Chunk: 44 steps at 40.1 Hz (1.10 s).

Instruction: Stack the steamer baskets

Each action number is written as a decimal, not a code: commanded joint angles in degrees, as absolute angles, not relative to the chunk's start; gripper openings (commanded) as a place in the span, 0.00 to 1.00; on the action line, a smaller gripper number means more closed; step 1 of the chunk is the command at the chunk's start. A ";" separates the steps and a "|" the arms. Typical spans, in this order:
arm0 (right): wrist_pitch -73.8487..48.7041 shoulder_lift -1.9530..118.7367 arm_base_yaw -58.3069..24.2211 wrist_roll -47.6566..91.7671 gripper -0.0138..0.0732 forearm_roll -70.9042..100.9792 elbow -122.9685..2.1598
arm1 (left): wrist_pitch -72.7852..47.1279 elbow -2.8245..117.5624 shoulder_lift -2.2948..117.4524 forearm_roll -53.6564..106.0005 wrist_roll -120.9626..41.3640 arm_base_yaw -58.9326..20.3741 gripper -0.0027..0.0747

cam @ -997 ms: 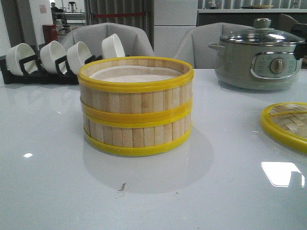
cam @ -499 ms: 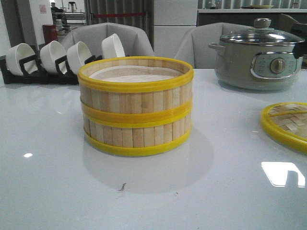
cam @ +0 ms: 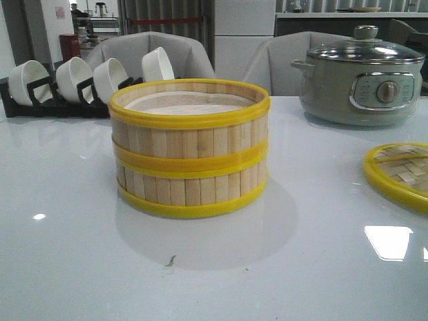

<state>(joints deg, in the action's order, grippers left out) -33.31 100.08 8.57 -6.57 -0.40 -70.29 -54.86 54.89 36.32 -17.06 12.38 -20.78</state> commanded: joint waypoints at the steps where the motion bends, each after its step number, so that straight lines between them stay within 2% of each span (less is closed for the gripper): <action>1: -30.58 98.94 8.84 -6.41 0.63 -1.31 -72.72 | -50.71 56.40 36.26 -18.06 13.01 -21.16 0.15; 21: -32.41 104.81 8.84 -6.41 0.63 -0.65 -77.48 | -50.83 56.40 36.26 -18.06 13.01 -21.16 0.15; 44: -34.78 104.96 8.74 -6.41 0.63 1.67 -77.62 | -50.83 56.40 36.26 -18.06 13.01 -21.16 0.15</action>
<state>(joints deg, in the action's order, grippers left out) -35.91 107.93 8.57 -6.57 1.09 -75.62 -54.86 54.89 36.32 -17.06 12.38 -20.78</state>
